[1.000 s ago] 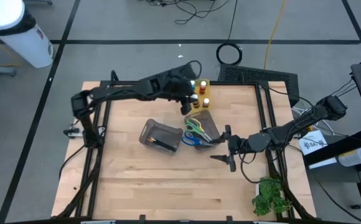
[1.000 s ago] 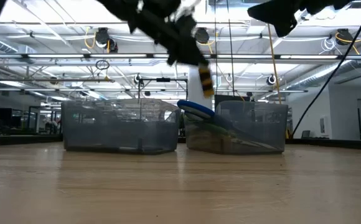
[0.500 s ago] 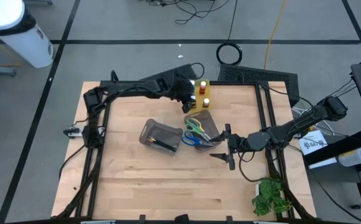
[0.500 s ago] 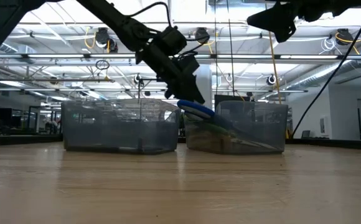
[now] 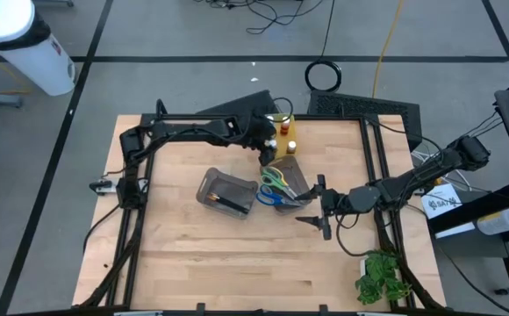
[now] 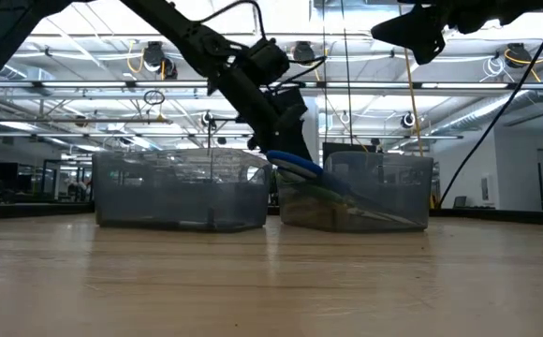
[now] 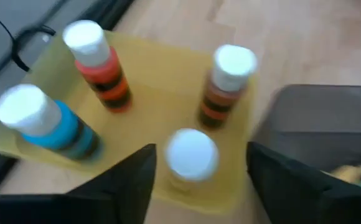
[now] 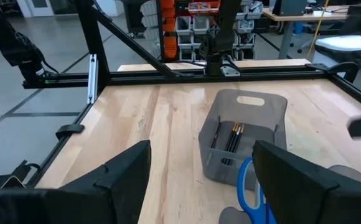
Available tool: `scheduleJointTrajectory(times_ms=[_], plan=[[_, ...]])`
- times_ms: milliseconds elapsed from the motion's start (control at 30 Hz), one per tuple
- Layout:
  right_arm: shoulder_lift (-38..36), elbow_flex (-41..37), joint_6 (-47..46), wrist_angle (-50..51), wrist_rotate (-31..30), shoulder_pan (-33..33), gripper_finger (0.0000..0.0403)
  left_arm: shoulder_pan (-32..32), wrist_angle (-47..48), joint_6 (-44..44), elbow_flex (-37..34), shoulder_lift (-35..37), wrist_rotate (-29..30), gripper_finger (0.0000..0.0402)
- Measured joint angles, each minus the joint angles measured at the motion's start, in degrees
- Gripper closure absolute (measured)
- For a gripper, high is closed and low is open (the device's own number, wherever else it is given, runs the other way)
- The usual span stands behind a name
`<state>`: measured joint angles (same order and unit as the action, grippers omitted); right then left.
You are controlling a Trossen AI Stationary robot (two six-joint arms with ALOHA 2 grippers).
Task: Pick & Place Paint Supplies
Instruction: Return to Home Position
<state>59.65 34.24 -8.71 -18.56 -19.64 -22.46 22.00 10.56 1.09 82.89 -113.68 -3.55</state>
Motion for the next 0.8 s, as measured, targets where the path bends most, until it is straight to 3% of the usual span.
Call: scheduleJointTrajectory(times_ms=[167,333,433,533,667,800], plan=[[0.0,0.0,0.0,0.1,0.2,0.0,0.014,-0.5,6.0,-2.9,0.0,6.8,-2.5,0.0093],[0.0,0.0,1.6,1.4,0.2,0.0,0.014,-0.5,16.5,2.9,0.1,22.6,-4.0,0.0069],[0.0,0.0,2.3,1.7,0.2,0.0,0.014,-0.3,25.8,11.0,2.2,35.6,-0.6,0.0066],[0.0,0.0,2.4,1.7,0.2,0.0,0.014,-0.2,33.1,18.0,4.7,48.9,6.7,0.0065],[0.0,0.0,2.7,1.7,0.2,0.0,0.014,-0.3,40.4,8.5,3.6,65.8,9.0,0.0065],[0.0,0.0,5.7,1.7,0.2,0.0,0.014,-0.7,42.9,2.7,-8.7,83.4,-0.8,0.0064]])
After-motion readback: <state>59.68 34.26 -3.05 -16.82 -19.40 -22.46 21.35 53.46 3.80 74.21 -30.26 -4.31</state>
